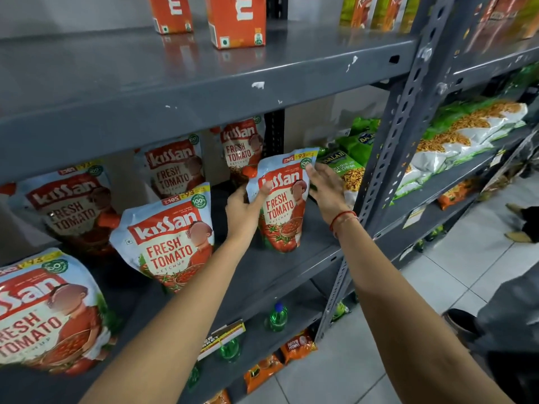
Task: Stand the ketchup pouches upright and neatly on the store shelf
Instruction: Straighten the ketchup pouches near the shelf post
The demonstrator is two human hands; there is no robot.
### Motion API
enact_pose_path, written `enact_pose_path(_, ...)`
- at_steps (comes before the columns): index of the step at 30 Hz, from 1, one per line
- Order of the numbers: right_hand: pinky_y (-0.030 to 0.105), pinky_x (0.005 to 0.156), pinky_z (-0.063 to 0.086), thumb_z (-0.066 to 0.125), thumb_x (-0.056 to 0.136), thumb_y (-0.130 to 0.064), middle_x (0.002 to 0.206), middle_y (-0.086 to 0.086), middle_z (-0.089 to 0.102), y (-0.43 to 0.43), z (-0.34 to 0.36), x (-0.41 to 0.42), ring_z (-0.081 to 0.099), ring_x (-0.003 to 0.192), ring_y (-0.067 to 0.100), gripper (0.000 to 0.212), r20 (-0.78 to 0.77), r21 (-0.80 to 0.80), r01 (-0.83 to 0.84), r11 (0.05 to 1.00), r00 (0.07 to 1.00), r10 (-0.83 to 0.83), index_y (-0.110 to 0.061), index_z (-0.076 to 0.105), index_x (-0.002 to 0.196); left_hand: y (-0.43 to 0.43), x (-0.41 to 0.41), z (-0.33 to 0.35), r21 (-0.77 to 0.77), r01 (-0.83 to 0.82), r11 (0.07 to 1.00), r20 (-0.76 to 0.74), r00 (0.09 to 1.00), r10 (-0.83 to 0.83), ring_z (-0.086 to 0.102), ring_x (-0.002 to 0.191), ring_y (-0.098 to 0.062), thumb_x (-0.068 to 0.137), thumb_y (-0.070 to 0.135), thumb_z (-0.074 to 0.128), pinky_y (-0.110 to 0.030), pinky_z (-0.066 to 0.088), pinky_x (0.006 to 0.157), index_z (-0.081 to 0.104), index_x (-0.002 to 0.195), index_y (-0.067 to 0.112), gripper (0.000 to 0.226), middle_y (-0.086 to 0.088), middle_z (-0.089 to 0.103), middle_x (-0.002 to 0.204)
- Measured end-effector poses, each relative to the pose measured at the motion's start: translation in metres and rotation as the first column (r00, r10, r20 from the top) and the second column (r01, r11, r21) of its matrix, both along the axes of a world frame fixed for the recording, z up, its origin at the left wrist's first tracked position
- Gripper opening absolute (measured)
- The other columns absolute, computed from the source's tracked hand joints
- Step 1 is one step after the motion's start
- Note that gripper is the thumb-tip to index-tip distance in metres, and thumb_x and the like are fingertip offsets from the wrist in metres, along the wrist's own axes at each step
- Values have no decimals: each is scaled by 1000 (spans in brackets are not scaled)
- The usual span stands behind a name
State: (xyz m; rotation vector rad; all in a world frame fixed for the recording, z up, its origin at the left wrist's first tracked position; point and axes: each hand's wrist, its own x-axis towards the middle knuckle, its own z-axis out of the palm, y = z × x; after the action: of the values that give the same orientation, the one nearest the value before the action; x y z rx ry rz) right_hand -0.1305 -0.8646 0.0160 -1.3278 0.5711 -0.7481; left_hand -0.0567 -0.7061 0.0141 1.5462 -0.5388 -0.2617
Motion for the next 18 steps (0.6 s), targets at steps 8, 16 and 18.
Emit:
enact_pose_path(8, 16, 76, 53, 57, 77, -64, 112, -12, 68, 25, -40, -10, 65, 102, 6, 47, -227, 89, -310, 947, 919, 322, -33, 60, 111, 16, -9, -71, 459, 288, 841, -121, 957, -263, 53, 119, -19, 64, 32, 83, -29, 42, 96, 41, 133, 19, 82, -3, 56, 133)
enact_pose_path(16, 24, 90, 52, 64, 83, -40, 121, -5, 66, 22, -67, -36, 63, 110, 9, 46, -161, 22, -201, 979, 966, 202, -23, 56, 124, -1, -32, -81, 505, 178, 845, 40, 973, -229, 54, 121, -26, 70, 36, 78, -42, 46, 99, 40, 135, 17, 78, -8, 58, 132)
enact_pose_path(18, 18, 83, 51, 64, 82, -43, 116, -11, 65, 22, -71, -44, 63, 106, 3, 44, -156, 27, -148, 989, 976, 150, -28, 55, 122, -5, -41, -84, 506, 159, 848, 60, 974, -219, 55, 120, -27, 70, 38, 76, -42, 47, 98, 39, 137, 18, 79, -7, 58, 133)
